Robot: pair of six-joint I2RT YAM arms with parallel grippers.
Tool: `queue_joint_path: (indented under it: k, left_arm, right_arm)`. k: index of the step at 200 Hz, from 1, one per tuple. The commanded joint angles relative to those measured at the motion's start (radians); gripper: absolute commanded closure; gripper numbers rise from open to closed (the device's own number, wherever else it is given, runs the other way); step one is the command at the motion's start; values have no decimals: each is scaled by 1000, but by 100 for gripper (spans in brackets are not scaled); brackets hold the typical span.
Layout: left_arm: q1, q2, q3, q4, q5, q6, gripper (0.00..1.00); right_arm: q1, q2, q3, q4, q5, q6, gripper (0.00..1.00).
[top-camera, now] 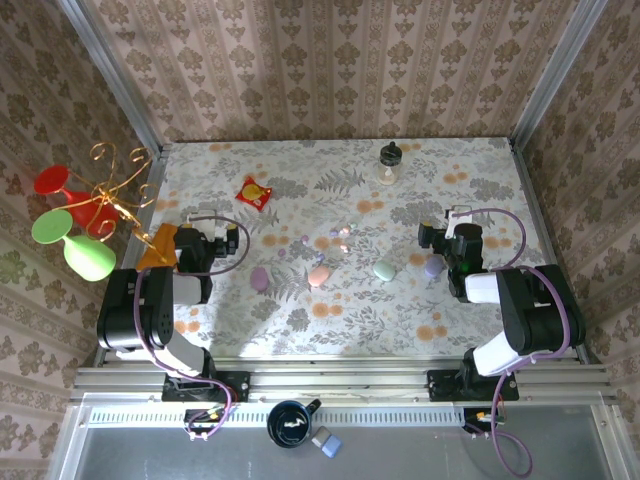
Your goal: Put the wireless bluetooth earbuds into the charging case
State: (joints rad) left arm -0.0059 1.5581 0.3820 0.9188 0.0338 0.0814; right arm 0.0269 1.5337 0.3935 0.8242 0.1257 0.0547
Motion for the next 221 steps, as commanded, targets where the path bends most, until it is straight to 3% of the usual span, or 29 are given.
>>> queue_joint_path:
  k: [1, 86, 140, 179, 221]
  left_arm:
    - [-3, -2, 9, -1, 9, -7, 0]
    - [-3, -3, 4, 6, 16, -1, 0]
    - [-51, -19, -61, 117, -13, 52, 0]
    - [-78, -146, -74, 29, -19, 77, 0]
    - [-172, -235, -23, -152, 4, 196, 0]
  right_arm:
    - [1, -2, 12, 33, 0, -13, 0]
    - [1, -2, 13, 33, 0, -13, 0]
    - [2, -22, 6, 30, -4, -16, 0]
    - [7, -195, 17, -139, -7, -18, 0]
    - [19, -374, 58, -353, -122, 25, 0]
